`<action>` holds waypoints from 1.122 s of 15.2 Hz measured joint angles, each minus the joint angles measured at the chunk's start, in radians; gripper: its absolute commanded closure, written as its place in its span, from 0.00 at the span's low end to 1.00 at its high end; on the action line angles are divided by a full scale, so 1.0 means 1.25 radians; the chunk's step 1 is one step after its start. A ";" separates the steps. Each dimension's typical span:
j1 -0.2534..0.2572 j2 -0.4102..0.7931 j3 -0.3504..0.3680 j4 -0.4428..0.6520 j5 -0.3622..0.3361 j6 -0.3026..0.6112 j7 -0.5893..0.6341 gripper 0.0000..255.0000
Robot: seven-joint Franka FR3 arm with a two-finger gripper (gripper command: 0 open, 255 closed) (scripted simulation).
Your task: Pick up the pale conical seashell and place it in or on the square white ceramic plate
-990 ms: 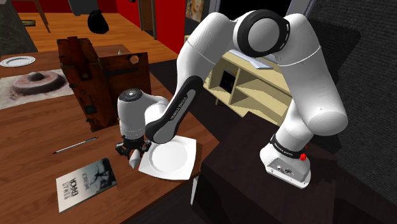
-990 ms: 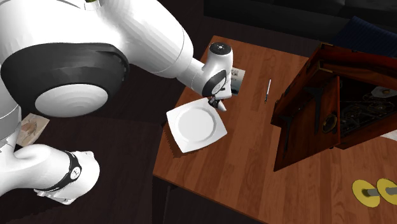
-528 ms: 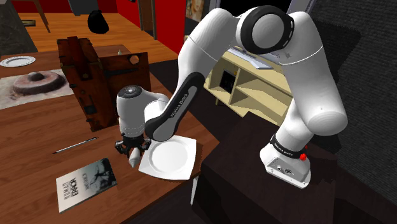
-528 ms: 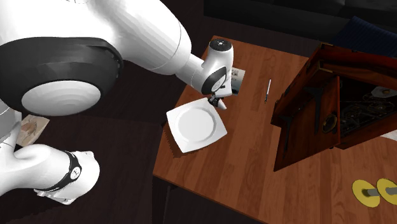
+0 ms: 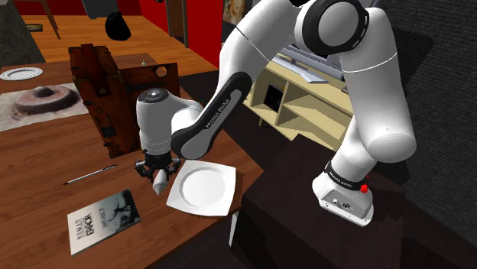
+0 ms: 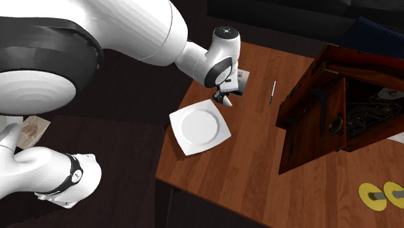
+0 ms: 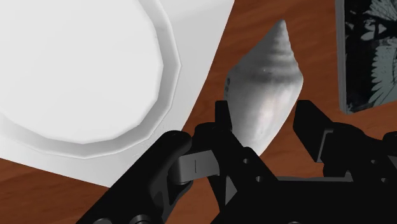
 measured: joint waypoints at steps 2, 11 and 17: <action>-0.008 -0.020 0.009 -0.006 0.009 -0.013 -0.007 1.00; -0.059 -0.143 0.044 -0.142 0.044 0.003 -0.030 1.00; -0.137 -0.295 0.086 -0.359 0.104 0.081 -0.085 1.00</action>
